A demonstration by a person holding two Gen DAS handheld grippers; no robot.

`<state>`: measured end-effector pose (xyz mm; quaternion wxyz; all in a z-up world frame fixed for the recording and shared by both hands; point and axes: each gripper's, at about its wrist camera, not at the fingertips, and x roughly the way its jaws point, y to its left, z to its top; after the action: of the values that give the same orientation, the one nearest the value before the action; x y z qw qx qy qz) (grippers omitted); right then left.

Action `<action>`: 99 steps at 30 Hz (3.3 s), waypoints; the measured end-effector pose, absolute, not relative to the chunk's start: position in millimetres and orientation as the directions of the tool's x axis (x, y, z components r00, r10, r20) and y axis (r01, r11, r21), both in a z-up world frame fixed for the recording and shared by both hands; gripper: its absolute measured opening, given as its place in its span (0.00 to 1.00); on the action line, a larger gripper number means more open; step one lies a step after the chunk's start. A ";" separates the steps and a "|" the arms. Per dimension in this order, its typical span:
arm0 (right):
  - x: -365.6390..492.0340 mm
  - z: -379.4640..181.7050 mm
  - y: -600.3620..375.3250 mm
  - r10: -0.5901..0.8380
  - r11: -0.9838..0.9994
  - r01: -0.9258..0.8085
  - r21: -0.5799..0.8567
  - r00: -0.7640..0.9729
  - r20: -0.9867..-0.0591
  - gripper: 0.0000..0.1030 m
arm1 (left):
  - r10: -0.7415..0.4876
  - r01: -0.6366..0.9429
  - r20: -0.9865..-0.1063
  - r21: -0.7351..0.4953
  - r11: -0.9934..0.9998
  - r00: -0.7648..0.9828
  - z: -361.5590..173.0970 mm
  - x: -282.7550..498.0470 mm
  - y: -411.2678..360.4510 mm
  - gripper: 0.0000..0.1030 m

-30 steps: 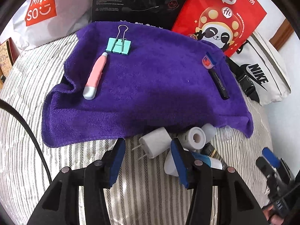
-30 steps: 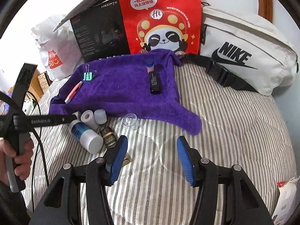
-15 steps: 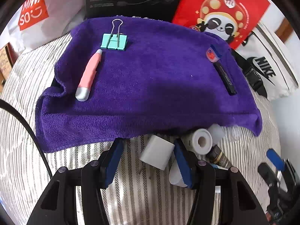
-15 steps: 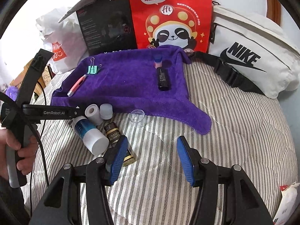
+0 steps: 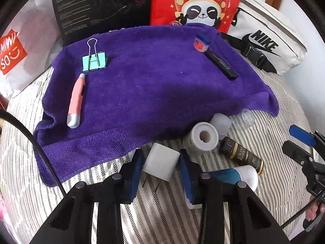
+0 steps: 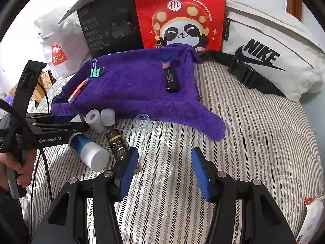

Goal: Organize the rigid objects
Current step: 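Grasp the white plug with the left gripper while the right grasps the clear lid, then carry the plug onto the towel while the right gripper sets the lid there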

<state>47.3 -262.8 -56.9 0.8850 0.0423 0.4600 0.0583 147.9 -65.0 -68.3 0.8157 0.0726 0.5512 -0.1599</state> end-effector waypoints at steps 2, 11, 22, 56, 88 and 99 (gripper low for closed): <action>47.2 -56.9 -262.9 0.138 0.990 -0.064 0.124 0.569 -0.811 0.53 | -0.161 0.340 -0.921 -0.033 0.940 0.355 -66.2 143.9 -62.5 0.33; 47.8 -57.9 -263.1 0.135 0.991 -0.066 0.118 0.561 -0.816 0.53 | -0.115 0.356 -0.921 0.027 0.934 0.373 -70.8 133.1 -39.9 0.35; 48.7 -65.4 -254.5 0.172 0.985 -0.115 0.130 0.557 -0.813 0.53 | -0.100 0.341 -0.914 0.044 0.939 0.394 -69.3 130.0 -32.6 0.33; 96.5 -99.3 -207.7 0.060 0.992 -0.126 -0.024 0.616 -0.785 0.27 | -0.119 0.253 -0.815 0.035 0.967 0.568 -76.1 98.0 11.2 0.32; 93.0 -94.8 -214.2 0.088 0.993 -0.113 0.023 0.614 -0.784 0.26 | -0.143 0.265 -0.821 0.010 0.964 0.553 -74.2 96.7 14.4 0.32; 68.1 -66.7 -237.6 0.114 0.993 -0.102 0.063 0.646 -0.755 0.26 | -0.211 0.231 -0.839 -0.105 0.967 0.501 -59.4 92.9 32.3 0.32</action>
<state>68.1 -237.6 -66.7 0.9071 0.0073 0.4166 0.0595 92.9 32.3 -59.4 0.8663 0.0103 0.4828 -0.1275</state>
